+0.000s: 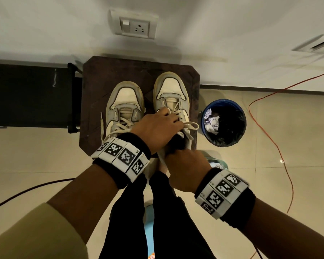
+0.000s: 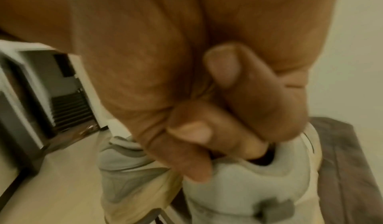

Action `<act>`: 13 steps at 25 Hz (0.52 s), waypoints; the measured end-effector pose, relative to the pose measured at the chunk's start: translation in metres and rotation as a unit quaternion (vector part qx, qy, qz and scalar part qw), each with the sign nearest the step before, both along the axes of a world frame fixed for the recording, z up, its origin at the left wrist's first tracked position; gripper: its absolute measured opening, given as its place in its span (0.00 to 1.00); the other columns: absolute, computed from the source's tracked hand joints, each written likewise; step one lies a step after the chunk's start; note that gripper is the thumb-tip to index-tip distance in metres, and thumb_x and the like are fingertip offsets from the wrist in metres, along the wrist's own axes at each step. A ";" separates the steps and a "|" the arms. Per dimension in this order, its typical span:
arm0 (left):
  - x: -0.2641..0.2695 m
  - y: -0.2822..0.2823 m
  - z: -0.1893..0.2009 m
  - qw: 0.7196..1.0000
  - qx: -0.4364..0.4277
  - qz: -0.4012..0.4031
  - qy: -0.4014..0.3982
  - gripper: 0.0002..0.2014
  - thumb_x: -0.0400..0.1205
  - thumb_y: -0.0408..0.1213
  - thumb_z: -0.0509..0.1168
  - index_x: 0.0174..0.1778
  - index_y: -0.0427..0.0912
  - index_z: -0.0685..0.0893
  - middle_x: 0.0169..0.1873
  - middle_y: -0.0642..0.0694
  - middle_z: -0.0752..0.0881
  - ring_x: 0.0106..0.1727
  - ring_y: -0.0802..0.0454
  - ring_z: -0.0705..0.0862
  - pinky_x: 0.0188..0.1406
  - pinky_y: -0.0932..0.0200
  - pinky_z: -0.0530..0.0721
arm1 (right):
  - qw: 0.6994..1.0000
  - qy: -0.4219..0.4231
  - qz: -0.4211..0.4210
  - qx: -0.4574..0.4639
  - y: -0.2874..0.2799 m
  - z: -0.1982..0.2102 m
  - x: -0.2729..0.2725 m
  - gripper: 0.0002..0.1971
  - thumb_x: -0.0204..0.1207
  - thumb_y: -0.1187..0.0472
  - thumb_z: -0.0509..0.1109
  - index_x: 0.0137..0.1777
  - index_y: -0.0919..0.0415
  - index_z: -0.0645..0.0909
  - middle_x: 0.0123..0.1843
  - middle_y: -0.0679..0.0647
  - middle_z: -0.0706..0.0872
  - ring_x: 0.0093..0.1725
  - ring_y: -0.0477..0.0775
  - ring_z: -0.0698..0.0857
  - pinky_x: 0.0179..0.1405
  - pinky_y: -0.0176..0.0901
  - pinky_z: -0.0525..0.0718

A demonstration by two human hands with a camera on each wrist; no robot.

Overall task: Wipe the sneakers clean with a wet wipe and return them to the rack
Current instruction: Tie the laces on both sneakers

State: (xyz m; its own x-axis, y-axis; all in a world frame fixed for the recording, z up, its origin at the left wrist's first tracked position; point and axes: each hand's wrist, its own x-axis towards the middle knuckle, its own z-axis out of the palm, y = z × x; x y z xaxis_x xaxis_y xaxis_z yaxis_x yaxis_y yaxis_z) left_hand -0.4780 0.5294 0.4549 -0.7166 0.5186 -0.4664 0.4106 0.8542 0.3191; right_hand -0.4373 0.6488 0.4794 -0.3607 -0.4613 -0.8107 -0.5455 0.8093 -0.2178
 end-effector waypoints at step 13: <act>0.028 -0.022 0.007 0.971 0.160 0.179 -0.011 0.13 0.84 0.37 0.62 0.64 0.49 0.81 0.73 0.51 0.72 0.65 0.46 0.79 0.56 0.45 0.83 | 0.968 0.104 -0.223 -0.041 0.006 -0.023 0.039 0.17 0.78 0.44 0.59 0.55 0.56 0.77 0.54 0.55 0.84 0.48 0.64 0.85 0.36 0.45 0.71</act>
State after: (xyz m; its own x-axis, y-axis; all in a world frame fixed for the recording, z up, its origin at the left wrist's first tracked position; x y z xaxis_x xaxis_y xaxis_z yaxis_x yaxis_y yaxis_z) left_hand -0.4499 0.5074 0.4622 -0.8695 0.3586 -0.3397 0.0950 0.7962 0.5975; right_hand -0.3986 0.6551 0.4569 -0.6898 -0.2820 -0.6668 -0.1849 0.9591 -0.2143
